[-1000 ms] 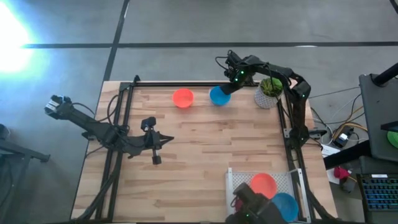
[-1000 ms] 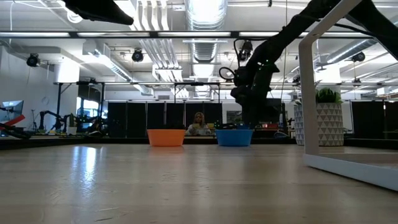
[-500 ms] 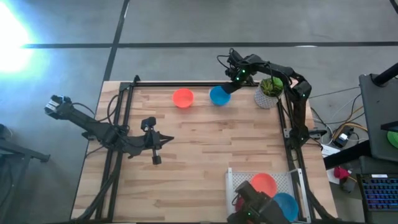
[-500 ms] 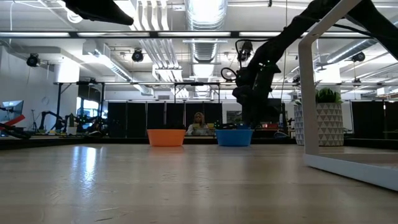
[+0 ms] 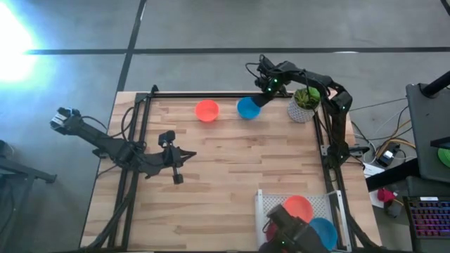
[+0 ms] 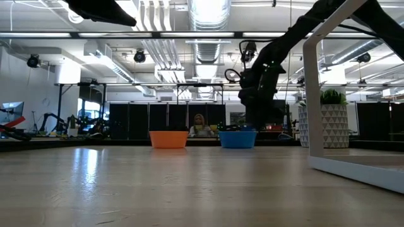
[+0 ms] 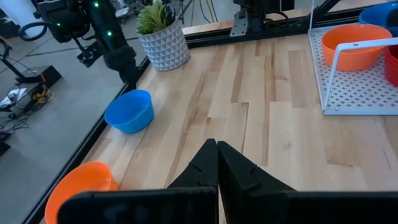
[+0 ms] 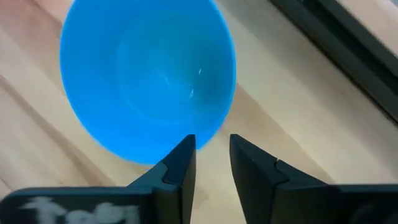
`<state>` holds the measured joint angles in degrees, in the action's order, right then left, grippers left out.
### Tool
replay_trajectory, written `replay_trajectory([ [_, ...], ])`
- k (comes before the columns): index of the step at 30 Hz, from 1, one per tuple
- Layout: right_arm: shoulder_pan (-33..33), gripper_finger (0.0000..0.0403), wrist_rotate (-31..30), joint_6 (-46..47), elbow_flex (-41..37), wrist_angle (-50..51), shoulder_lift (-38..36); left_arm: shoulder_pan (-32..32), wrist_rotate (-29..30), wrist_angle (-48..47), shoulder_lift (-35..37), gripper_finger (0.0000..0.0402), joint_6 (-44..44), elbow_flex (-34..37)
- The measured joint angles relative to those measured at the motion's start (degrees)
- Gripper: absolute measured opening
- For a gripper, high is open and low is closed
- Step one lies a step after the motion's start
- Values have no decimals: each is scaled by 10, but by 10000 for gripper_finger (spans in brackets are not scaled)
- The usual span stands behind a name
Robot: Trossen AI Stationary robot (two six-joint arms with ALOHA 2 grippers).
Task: Pick & Place Mini bowls
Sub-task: Stack the blue bowl on top of the blue bowl on the shelf
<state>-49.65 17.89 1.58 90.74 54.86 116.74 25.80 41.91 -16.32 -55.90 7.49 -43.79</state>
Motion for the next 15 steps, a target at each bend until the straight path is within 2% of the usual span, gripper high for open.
replay_trajectory([
  [4,-1,83,0,-37,0,37,-13,-1,0,0,0,0,0,0],
  [9,0,43,-12,-60,3,57,-61,-12,0,0,0,0,-1,0],
  [13,15,12,-122,-46,3,29,-117,-25,0,0,0,0,-1,0],
  [15,31,10,-165,-86,0,21,-136,-29,0,0,0,0,0,0],
])
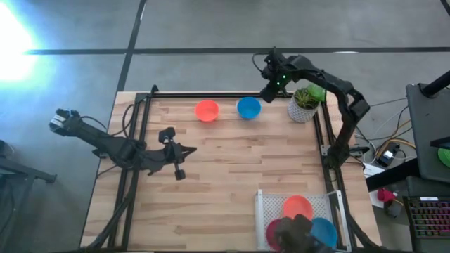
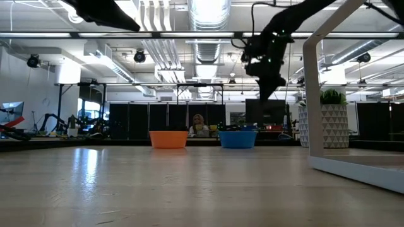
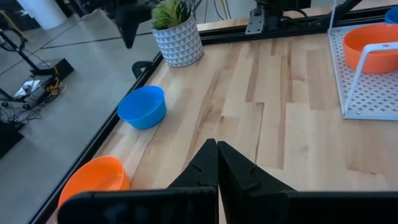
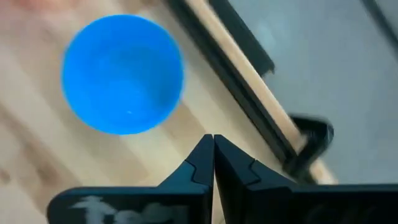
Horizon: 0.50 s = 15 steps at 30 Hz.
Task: Pick & Place Mini bowls
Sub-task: Stack the blue bowl on top of the blue bowl on the shelf
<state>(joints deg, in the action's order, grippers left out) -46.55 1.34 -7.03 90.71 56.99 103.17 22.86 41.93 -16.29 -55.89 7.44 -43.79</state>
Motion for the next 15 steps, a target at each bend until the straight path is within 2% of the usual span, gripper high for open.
replay_trajectory([
  [7,51,8,20,-193,-38,-9,-10,-3,0,3,0,0,14,0],
  [11,55,8,34,-253,-83,-19,-10,-3,0,6,0,0,19,0],
  [15,55,8,65,-298,-117,-80,-9,-3,0,22,0,0,16,0],
])
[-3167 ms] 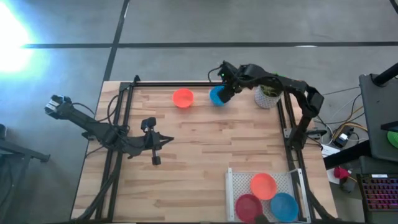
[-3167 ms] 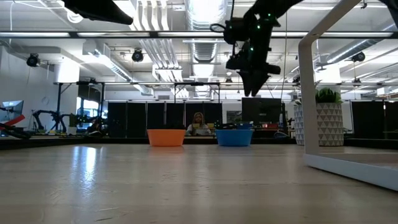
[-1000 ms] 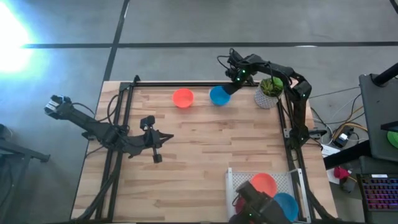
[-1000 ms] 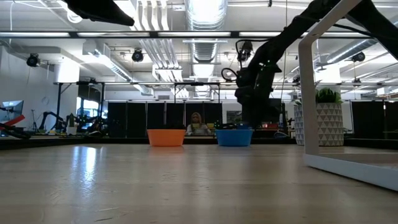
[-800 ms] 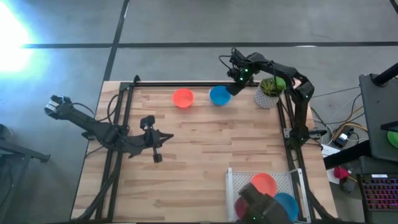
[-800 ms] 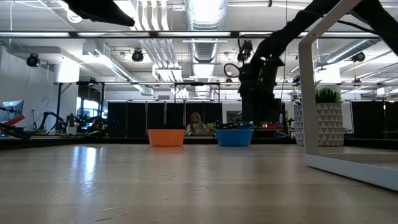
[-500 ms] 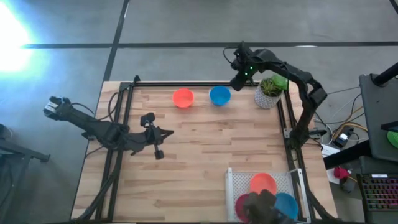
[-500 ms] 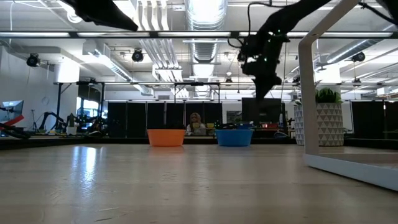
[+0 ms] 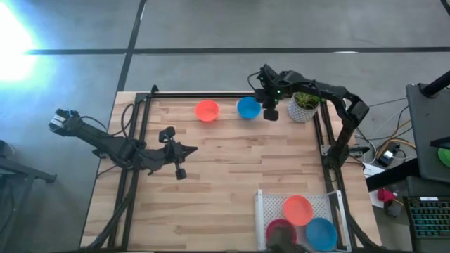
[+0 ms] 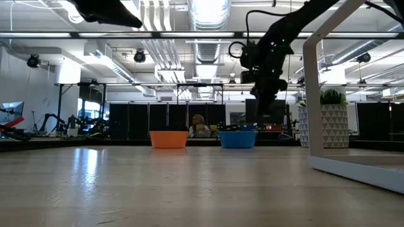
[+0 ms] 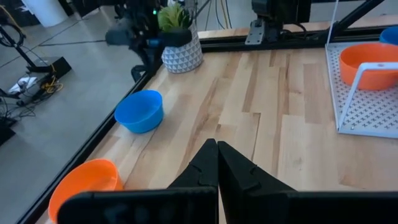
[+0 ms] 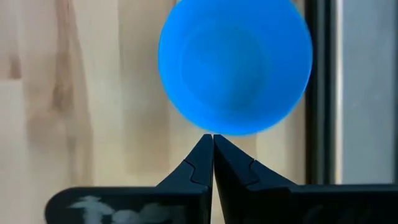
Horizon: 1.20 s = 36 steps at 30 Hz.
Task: Pick & Place Mini bowls
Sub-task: Stack the blue bowl on top of the blue bowl on the shelf
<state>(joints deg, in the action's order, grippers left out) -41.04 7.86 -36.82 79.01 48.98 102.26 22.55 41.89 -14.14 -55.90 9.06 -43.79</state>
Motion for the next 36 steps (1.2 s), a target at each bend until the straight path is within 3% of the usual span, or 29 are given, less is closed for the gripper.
replay_trajectory([
  [5,-3,8,21,-31,-28,-84,0,0,0,6,0,0,0,0],
  [13,-23,8,49,-42,-43,-99,0,-1,0,6,0,0,1,0],
  [18,-27,8,110,-39,-47,-124,20,-1,0,7,0,0,2,0],
  [24,-27,8,101,-41,-43,-122,56,-2,0,6,0,0,9,0],
  [36,-29,8,46,-37,-42,-79,57,-2,0,7,0,0,9,0],
])
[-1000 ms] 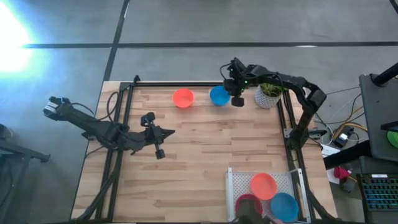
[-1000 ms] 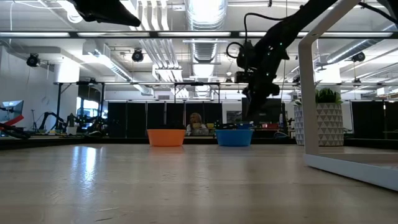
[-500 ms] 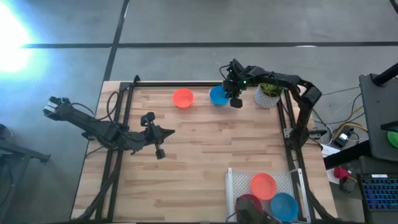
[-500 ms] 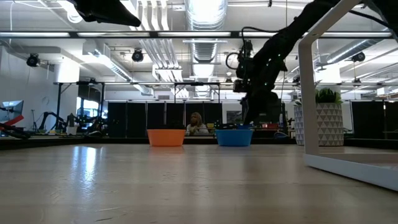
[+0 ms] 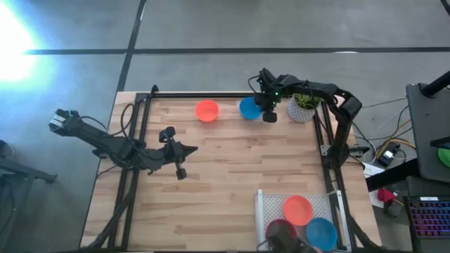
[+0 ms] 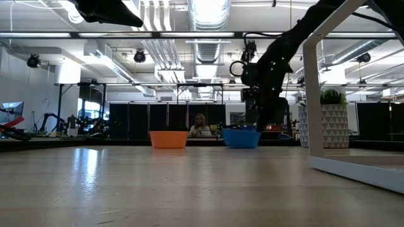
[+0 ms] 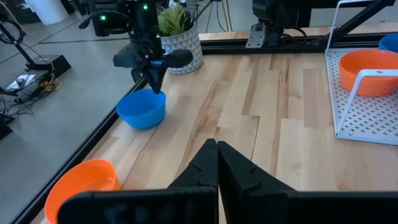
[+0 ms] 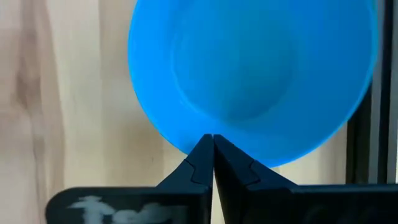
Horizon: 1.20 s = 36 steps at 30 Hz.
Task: Pick & Place Mini bowls
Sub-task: Stack the blue bowl on top of the blue bowl on the shelf
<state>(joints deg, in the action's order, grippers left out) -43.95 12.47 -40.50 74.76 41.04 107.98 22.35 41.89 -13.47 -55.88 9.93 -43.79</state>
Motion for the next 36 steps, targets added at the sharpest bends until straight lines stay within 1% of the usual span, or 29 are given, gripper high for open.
replay_trajectory([
  [3,1,8,-35,9,0,19,0,0,0,0,0,0,0,0],
  [6,0,8,-52,18,0,30,0,0,0,0,0,0,0,0],
  [13,1,8,-55,41,0,69,0,0,0,0,0,0,0,0],
  [17,1,8,-91,59,0,89,-3,0,0,0,0,0,-1,0],
  [23,1,8,-95,78,0,90,-40,0,0,0,0,0,-1,0],
  [27,1,8,-98,140,0,87,-63,0,0,0,0,0,-1,0],
  [30,1,8,-120,175,0,79,-70,0,0,0,0,0,-5,0],
  [34,0,9,-140,221,0,76,-69,0,0,0,0,0,-8,0],
  [36,0,9,-140,242,0,76,-64,0,0,0,0,0,-8,0],
])
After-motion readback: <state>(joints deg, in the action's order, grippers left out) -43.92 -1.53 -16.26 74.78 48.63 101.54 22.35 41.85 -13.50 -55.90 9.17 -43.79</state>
